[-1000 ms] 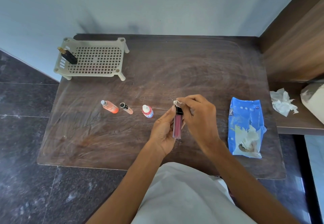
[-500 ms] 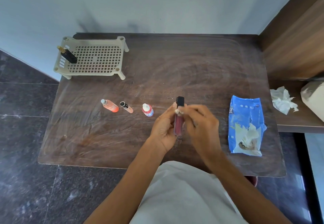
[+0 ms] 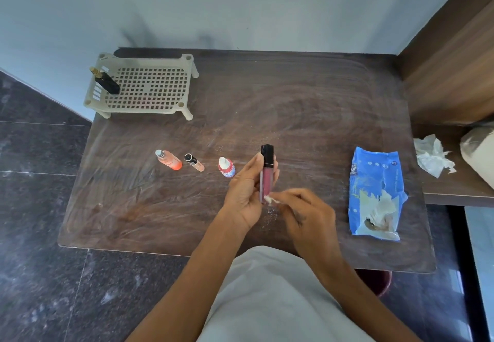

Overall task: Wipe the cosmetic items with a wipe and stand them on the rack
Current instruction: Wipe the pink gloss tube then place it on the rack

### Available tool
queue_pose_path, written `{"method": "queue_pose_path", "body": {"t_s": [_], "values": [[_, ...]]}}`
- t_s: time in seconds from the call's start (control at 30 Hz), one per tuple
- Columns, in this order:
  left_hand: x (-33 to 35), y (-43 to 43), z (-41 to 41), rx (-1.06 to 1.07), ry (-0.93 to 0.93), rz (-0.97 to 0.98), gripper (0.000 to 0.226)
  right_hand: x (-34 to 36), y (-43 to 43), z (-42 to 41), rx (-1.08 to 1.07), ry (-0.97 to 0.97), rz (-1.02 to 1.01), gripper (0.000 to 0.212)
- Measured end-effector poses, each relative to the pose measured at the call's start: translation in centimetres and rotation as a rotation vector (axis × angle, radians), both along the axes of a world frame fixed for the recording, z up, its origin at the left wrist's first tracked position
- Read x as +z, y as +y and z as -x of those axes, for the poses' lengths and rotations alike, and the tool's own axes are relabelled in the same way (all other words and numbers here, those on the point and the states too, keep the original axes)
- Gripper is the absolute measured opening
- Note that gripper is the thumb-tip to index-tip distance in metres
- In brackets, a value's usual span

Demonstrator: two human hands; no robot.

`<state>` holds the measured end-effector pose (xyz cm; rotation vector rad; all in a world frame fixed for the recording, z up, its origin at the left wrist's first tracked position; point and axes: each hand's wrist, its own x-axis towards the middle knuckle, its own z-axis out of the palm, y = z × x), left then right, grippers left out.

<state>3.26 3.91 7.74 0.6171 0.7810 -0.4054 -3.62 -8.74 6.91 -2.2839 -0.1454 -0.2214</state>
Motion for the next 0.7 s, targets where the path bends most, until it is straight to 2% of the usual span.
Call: {"method": "queue_pose_path", "body": {"t_s": [0.1,0.3,0.47,0.6,0.7], "values": [[0.2,-0.4,0.1,-0.036,-0.021,-0.026,0.033,0.3,-0.1,0.9,-0.076,0.049,-0.098,0.021],[0.5,-0.6,0.1,-0.106,-0.006,0.103,0.034,1.1,-0.3,-0.2,-0.128,0.066,-0.154,0.018],[0.5,-0.4,-0.3,-0.083,-0.057,0.026,0.025,1.2,-0.6,-0.2,-0.139,0.040,-0.113,0.021],[0.4,-0.6,-0.3,-0.106,-0.050,-0.056,0.034,0.7,-0.3,-0.1,-0.077,-0.010,-0.031,0.020],[0.6,-0.6,-0.1,-0.125,-0.031,-0.077,0.031,0.1,-0.7,-0.5,-0.066,-0.037,0.021,0.020]]}}
